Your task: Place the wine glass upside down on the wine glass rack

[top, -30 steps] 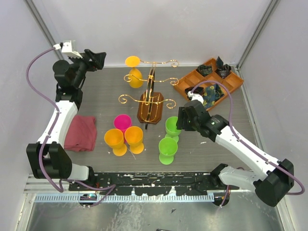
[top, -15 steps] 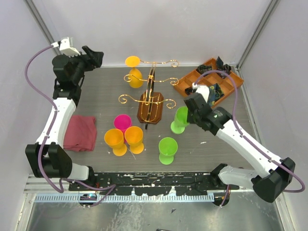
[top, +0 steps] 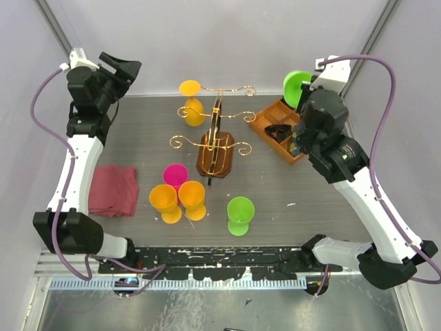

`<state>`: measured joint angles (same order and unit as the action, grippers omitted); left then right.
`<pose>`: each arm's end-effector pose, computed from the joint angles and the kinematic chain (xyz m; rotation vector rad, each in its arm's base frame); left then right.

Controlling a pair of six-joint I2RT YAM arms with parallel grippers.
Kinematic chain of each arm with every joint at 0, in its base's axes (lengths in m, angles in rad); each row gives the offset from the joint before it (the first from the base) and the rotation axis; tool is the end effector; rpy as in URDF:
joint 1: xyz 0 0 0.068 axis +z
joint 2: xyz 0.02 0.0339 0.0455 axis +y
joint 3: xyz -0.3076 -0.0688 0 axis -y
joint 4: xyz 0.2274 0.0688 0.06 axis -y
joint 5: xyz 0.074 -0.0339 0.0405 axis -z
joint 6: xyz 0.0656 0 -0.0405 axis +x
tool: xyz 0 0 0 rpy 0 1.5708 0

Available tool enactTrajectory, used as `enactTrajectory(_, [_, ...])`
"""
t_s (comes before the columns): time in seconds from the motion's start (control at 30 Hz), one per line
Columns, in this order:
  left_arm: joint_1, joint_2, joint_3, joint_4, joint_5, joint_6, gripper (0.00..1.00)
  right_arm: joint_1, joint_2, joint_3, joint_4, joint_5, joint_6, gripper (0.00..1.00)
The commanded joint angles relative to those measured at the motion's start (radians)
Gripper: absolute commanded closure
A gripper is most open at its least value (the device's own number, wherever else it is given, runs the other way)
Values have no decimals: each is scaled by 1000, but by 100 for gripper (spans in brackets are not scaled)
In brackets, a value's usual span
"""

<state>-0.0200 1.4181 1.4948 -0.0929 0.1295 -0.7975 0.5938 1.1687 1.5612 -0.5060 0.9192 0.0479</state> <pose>0.3341 -0.0152 0.4925 -0.5226 1.5507 -0.7358 0.1948 0.0686 0.5261 0.2348 1.6303 -0.2836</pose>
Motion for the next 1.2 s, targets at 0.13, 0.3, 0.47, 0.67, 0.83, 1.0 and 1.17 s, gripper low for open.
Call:
enactTrajectory(0.13, [-3, 0, -210, 288, 75, -798, 25, 7, 116, -5, 789, -346, -407, 99])
enactTrajectory(0.3, [-28, -28, -278, 321, 12, -952, 30, 12, 225, 25, 905, -525, -323, 99])
enactTrajectory(0.47, [-43, -68, -288, 306, -27, -986, 29, 52, 342, 100, 934, -614, -287, 99])
enactTrajectory(0.67, [-58, -96, -280, 292, -47, -981, 30, 134, 454, 181, 943, -618, -273, 99])
enactTrajectory(0.83, [-72, -108, -280, 276, -54, -970, 32, 189, 543, 251, 949, -627, -277, 99])
enactTrajectory(1.0, [-93, -108, -278, 265, -55, -970, 34, 221, 592, 283, 940, -637, -266, 99])
enactTrajectory(1.17, [-98, -109, -279, 263, -56, -972, 36, 243, 607, 272, 934, -632, -231, 99])
